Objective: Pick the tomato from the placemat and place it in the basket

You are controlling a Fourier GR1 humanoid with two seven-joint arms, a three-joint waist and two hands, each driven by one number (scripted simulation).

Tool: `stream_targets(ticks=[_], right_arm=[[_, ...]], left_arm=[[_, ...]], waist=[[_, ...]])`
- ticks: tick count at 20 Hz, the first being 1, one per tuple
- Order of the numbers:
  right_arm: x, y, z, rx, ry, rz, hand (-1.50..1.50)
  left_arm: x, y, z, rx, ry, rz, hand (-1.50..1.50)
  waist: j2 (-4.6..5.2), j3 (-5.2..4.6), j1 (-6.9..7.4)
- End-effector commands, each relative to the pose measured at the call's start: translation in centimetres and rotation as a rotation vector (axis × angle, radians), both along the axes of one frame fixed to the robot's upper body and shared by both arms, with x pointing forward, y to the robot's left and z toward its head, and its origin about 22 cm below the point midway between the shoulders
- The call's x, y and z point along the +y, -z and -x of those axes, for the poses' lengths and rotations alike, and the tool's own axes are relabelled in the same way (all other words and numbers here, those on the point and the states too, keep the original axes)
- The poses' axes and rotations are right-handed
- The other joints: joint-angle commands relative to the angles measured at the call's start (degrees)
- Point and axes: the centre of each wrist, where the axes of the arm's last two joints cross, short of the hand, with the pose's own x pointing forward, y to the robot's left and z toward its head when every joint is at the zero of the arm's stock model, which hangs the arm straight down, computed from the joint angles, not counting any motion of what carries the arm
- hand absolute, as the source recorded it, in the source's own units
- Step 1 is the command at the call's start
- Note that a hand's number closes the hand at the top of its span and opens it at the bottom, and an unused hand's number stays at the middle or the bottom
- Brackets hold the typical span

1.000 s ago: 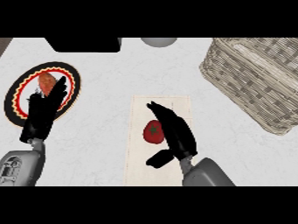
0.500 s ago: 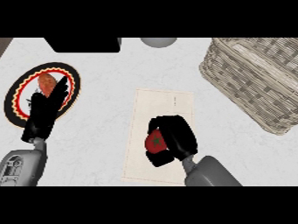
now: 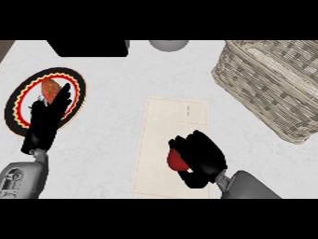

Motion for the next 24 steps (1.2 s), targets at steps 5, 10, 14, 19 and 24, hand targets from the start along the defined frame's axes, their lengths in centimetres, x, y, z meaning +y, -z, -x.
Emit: stream_targets(ticks=[5, 10, 14, 19, 24], right_arm=[[-2.2, -4.6, 0.9, 0.025, -0.029, -0.165, 1.50], [-3.2, -10.8, 3.3, 0.068, -0.040, -0.405, 1.50], [-4.6, -14.0, 4.4, 0.090, 0.034, -0.673, 1.50], [-6.8, -20.7, 7.1, 0.011, 0.047, -0.772, 1.50], [-8.3, -25.9, 5.9, -0.008, 0.123, -0.815, 1.50]], left_arm=[[-0.5, 0.4, -0.7, -0.010, -0.003, 0.007, 0.00], [1.1, -0.4, 0.0, 0.001, -0.006, 0.004, 0.00], [1.3, 0.5, 1.4, 0.006, -0.006, 0.004, 0.00], [1.6, -1.2, -0.8, -0.002, -0.022, -0.005, 0.00], [-1.0, 0.1, 0.4, 0.009, 0.000, 0.009, 0.00]], waist=[[0.56, -0.04, -0.39], [0.24, -0.07, -0.83], [0.22, -0.06, -0.67], [0.31, -0.13, -1.11], [0.38, -0.12, 0.00]])
